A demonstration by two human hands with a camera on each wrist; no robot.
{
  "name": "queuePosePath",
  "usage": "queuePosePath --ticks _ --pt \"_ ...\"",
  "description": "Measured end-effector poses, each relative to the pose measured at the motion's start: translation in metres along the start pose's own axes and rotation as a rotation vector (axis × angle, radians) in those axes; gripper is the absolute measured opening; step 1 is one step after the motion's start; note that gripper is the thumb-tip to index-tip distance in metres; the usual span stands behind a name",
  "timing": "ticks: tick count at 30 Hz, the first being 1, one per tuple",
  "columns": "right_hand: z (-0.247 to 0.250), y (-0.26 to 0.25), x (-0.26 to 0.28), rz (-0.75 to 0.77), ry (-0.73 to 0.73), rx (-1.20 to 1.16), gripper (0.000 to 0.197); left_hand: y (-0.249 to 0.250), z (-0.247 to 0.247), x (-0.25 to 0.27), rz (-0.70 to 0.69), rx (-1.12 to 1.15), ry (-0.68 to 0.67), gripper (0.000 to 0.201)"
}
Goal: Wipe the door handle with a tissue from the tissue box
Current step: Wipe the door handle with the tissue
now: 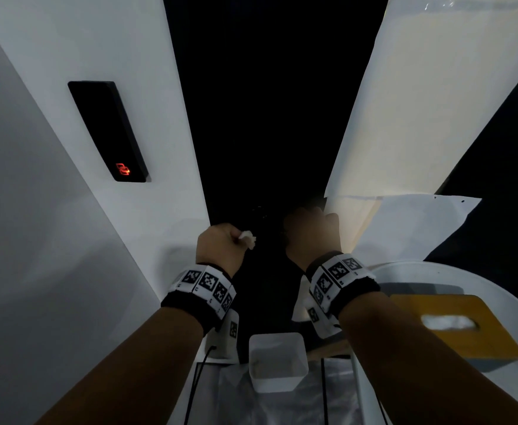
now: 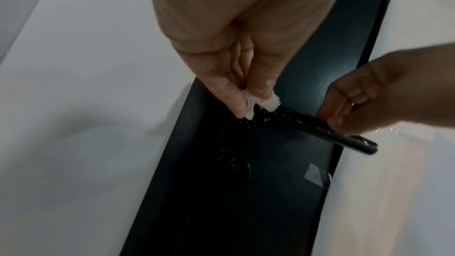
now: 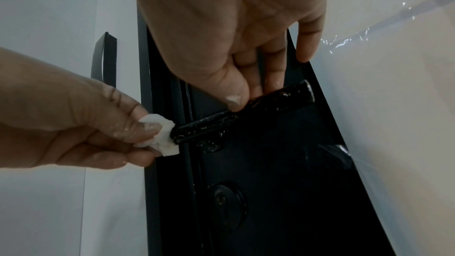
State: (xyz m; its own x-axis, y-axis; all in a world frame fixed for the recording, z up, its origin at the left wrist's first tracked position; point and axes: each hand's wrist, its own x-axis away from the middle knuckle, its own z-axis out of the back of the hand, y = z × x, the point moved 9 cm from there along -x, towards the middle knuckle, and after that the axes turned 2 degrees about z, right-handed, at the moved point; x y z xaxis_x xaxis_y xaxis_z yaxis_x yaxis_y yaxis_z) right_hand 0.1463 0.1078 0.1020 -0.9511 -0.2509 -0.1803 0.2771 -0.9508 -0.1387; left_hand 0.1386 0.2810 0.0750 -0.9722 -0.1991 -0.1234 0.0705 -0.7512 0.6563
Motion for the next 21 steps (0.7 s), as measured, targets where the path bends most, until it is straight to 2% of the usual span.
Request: queuePosePath --ticks 2,6,11,17,21 --pt "0.001 0.000 0.001 -0.001 0.001 0.002 0.028 -0.001 0.000 0.002 0.011 0.042 0.058 0.022" --pt "0.000 0.001 0.000 -0.009 0.009 0.013 0.027 0.001 -0.009 0.002 0.068 0.079 0.078 0.021" --pt "-0.002 0.003 -0.001 -0.012 0.012 0.019 0.026 0.006 -0.025 0.008 0.032 0.054 -0.019 0.031" --pt "-0.002 0.004 0.001 -0.012 0.032 -0.001 0.025 -0.015 0.003 0.004 0.152 0.076 0.124 0.028" --pt "-0.003 0.004 -0.001 -0.012 0.032 0.003 0.026 -0.001 -0.004 -0.003 0.095 0.068 0.089 0.025"
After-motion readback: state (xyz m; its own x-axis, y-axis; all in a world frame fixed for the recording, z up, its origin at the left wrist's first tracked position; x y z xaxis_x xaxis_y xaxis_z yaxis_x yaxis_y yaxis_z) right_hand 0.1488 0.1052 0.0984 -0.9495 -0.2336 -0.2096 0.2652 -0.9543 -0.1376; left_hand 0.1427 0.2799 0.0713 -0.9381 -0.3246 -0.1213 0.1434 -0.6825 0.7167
